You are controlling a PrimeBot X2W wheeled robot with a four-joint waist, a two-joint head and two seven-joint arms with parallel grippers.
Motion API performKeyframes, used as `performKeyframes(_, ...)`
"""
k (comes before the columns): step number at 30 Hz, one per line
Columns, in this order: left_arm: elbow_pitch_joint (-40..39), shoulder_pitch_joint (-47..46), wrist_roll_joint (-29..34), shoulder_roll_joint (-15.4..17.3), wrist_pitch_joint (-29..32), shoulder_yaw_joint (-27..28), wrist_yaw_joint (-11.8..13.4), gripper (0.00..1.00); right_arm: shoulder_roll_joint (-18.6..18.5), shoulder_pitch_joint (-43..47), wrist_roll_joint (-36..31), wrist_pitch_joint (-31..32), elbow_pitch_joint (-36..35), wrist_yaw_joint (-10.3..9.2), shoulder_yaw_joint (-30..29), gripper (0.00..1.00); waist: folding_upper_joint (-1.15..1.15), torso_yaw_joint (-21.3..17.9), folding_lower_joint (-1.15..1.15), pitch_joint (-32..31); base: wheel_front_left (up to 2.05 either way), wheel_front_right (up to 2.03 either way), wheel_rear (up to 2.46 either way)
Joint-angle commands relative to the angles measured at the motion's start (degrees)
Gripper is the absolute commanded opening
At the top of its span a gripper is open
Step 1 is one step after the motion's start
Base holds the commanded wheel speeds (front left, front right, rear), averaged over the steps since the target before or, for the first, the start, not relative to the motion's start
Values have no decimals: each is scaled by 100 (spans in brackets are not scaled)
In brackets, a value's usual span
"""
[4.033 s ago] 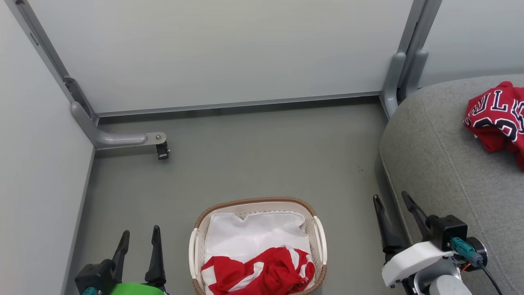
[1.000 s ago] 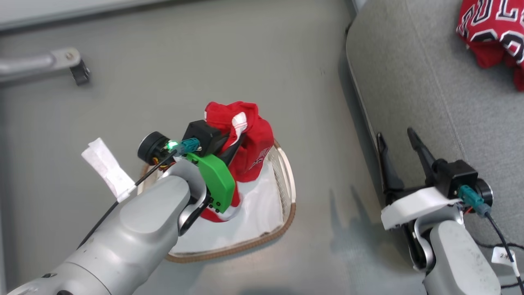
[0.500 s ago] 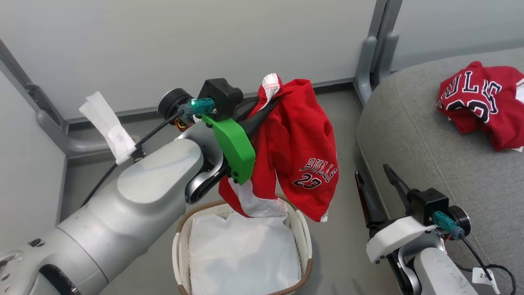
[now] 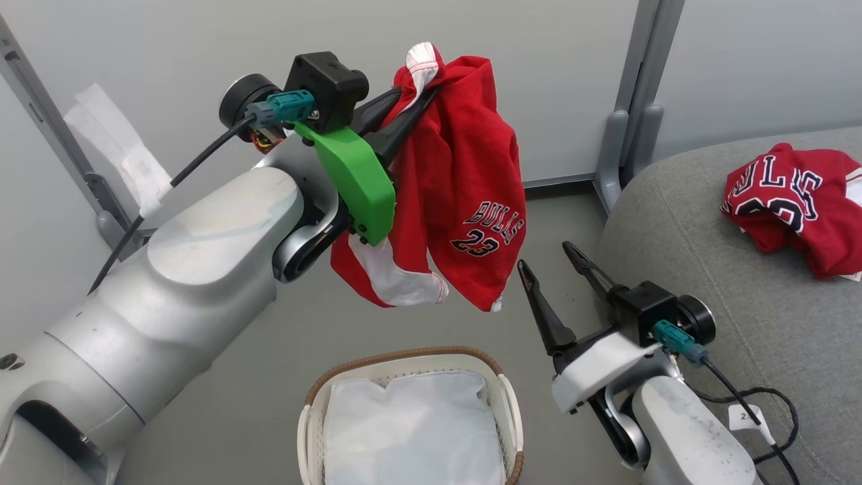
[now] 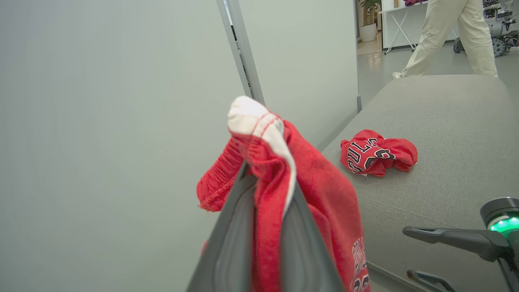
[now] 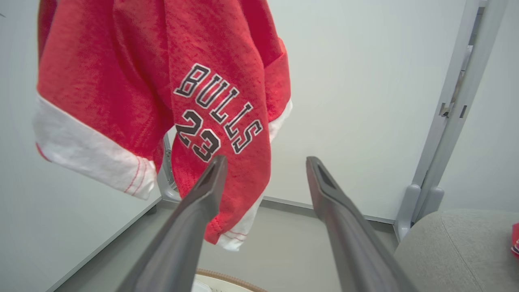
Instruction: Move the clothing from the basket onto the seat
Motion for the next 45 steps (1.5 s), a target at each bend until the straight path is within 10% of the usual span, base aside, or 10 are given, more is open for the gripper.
performKeyframes(1,11,-86,-47,-7,-45,-4,12,0,-21,-135,-28,-27,70,-7,106,100,0,22,1,5,0,0,0)
performKeyframes(32,-568,-36,-85,-223,-97,-192,12,0,-80,-2644,872,-28,2269,-6,1924,100,0,551,1,-10,0,0,0)
performKeyframes(34,-578,-9,-120,-206,-103,-196,11,0,-67,-2747,980,-28,2395,-6,2026,45,0,576,1,-7,0,0,0)
performKeyframes(37,-562,25,-151,-180,-119,-198,12,0,-37,-2836,1081,-28,2477,-6,2153,7,0,610,1,-4,0,0,0)
performKeyframes(45,-369,136,-239,-23,-191,-160,13,0,-34,-2718,1075,-28,2278,-6,2215,0,0,576,1,10,0,0,0)
